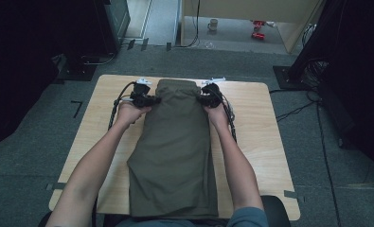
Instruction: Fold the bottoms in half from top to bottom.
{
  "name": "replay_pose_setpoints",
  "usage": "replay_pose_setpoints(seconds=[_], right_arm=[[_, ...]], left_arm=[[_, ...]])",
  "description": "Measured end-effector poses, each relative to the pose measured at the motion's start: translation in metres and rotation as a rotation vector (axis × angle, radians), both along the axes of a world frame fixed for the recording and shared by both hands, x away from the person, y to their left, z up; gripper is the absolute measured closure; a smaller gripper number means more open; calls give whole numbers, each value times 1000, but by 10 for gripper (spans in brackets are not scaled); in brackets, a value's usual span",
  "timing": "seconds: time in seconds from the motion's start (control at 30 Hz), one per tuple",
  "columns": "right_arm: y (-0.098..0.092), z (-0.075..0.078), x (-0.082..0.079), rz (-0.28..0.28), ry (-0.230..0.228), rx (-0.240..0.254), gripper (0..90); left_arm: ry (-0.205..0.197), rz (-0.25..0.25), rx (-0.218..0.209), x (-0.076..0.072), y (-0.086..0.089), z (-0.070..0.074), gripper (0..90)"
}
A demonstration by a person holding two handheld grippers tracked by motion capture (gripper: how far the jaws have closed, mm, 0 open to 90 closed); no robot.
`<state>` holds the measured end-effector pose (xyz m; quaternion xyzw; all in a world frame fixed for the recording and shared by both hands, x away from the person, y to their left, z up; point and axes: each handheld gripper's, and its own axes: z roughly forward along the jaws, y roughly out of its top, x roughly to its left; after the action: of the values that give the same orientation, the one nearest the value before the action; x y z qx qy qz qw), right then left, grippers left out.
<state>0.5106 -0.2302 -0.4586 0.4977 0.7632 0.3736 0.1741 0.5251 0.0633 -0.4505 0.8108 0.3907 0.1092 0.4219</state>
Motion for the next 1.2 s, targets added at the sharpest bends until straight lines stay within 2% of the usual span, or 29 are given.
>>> replay_pose_setpoints(seconds=[0.03,0.07,0.1,0.13,0.17,0.27,0.3,0.33,0.37,0.43,0.47,0.5,0.57,0.6,0.7,0.77,0.8,0.83,0.9,0.93,0.97,1.07,1.1,1.13,1.17,1.2], right_arm=[[-1,20,3,-9,-53,14,862],[-2,32,3,-15,-84,23,862],[-2,32,3,-15,-84,23,862],[-4,57,3,-17,-167,35,859],[-4,57,3,-17,-167,35,859],[-6,95,-6,-12,-337,46,858],[-6,95,-6,-12,-337,46,858],[-5,99,-11,1,-331,40,858],[-5,99,-11,1,-331,40,858],[-3,88,-19,26,-298,19,858],[-3,88,-19,26,-298,19,858],[-4,80,-25,39,-275,16,858],[-5,77,-29,47,-268,15,857],[-6,74,-33,56,-267,16,856],[-8,65,-49,88,-232,24,854],[-7,62,-58,110,-225,18,853],[-7,61,-62,122,-221,12,852],[-7,61,-62,122,-221,12,852],[-7,58,-72,133,-220,12,850],[-7,54,-80,142,-210,16,848],[-7,54,-80,142,-210,16,848],[-8,47,-93,160,-194,24,842],[-9,40,-101,171,-173,24,835],[-9,40,-101,171,-173,24,835],[-9,33,-107,179,-152,26,834],[-9,33,-107,179,-152,26,834]], left_arm=[[-16,7,-20,2,1,9,820],[-37,11,-38,5,2,19,820],[-73,14,-51,6,3,30,820],[-155,24,-89,6,6,53,819],[-155,24,-89,6,6,53,819],[-251,18,-129,1,8,78,816],[-261,18,-124,-1,9,81,816],[-229,8,-109,-5,11,80,815],[-229,8,-109,-5,11,80,815],[-214,-13,-74,-14,13,70,814],[-214,-13,-74,-14,13,70,814],[-201,-21,-73,-18,14,67,813],[-182,-43,-75,-27,16,62,812],[-186,-53,-72,-33,17,60,811],[-163,-71,-76,-47,20,54,810],[-166,-86,-45,-60,22,48,809],[-166,-86,-45,-60,22,48,809],[-164,-90,-44,-64,23,46,809],[-156,-94,-44,-72,24,44,807],[-154,-101,-45,-81,25,40,804],[-154,-101,-45,-81,25,40,803],[-153,-118,-26,-94,25,33,799],[-149,-123,-18,-98,26,30,799],[-142,-129,-16,-102,26,27,799],[-125,-137,-13,-108,26,21,798],[-125,-137,-13,-108,26,21,798]])
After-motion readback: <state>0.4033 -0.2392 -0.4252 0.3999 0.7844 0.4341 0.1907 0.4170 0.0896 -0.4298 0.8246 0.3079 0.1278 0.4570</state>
